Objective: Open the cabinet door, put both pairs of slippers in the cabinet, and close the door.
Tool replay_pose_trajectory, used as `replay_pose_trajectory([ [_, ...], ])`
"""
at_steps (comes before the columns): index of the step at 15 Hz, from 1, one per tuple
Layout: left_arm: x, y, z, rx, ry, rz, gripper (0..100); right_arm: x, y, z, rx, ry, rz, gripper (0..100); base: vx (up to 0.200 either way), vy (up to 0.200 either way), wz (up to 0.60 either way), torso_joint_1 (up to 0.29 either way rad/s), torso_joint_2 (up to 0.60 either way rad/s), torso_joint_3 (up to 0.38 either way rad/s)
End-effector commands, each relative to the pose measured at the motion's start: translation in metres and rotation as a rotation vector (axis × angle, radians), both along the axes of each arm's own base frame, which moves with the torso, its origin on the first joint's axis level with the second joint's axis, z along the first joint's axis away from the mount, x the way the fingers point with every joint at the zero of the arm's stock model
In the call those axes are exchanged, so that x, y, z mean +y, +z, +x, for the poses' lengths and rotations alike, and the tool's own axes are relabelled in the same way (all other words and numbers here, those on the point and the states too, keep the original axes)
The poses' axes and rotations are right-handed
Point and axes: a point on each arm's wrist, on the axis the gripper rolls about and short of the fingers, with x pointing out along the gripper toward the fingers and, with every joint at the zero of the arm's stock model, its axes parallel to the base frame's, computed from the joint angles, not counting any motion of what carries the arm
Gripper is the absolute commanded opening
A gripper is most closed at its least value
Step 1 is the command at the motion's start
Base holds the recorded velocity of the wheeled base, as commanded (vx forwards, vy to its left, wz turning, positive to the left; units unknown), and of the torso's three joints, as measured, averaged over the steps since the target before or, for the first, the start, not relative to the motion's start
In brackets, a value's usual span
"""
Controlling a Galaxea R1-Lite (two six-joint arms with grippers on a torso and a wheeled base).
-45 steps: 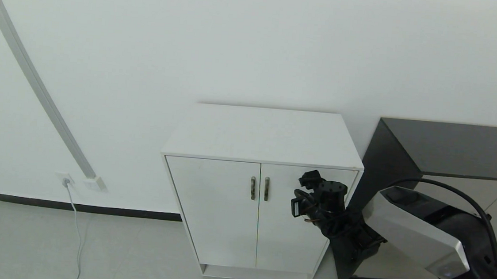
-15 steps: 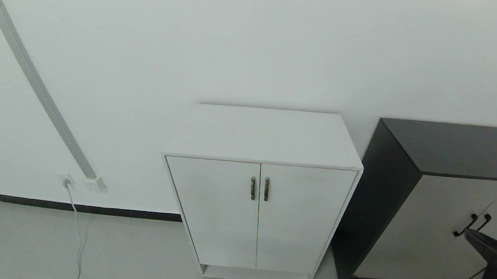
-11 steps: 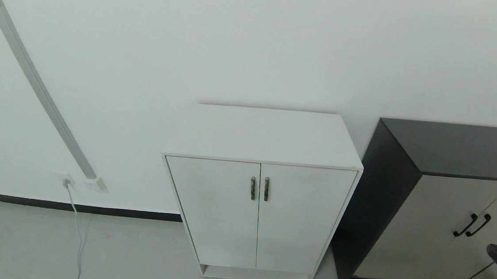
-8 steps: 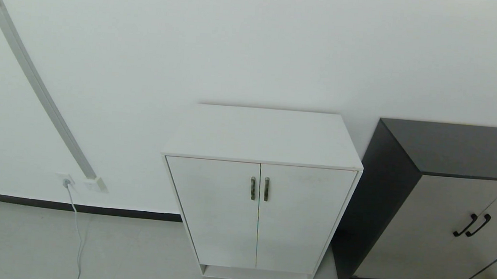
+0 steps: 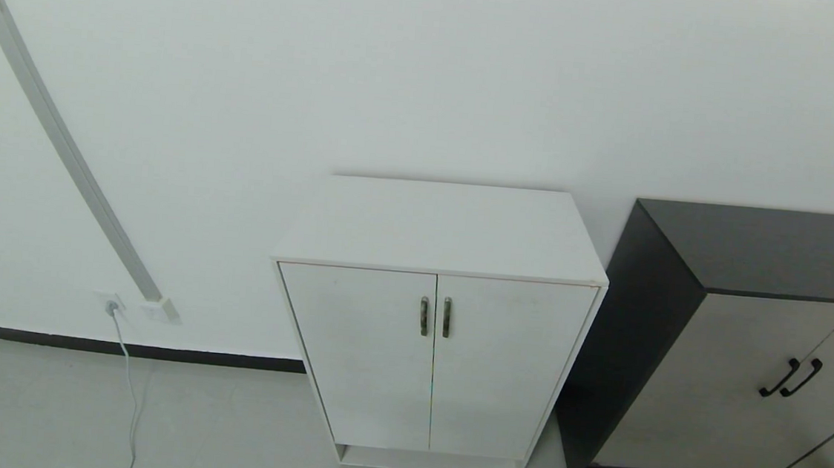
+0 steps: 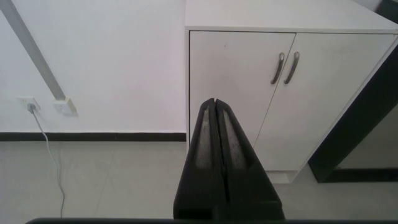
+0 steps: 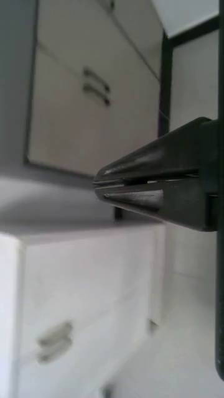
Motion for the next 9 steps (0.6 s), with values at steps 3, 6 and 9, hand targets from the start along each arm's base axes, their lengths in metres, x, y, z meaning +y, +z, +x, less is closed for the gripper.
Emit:
replay_pose_trajectory([
  [3, 0.0, 0.0, 0.0, 0.002, 0.0, 0.0, 0, -0.004, -0.003, -0.022, -0.094, -0.094, 0.023, 0, 0.0, 0.0, 0.0, 0.0, 0.0, 0.0],
  [6, 0.0, 0.0, 0.0, 0.002, 0.002, 0.0, 0, -0.005, -0.016, -0.039, -0.079, -0.118, 0.019, 0, 0.0, 0.0, 0.0, 0.0, 0.0, 0.0],
  [9, 0.0, 0.0, 0.0, 0.0, 0.002, 0.0, 0, -0.007, -0.026, -0.053, -0.102, -0.162, 0.019, 0, 0.0, 0.0, 0.0, 0.0, 0.0, 0.0],
])
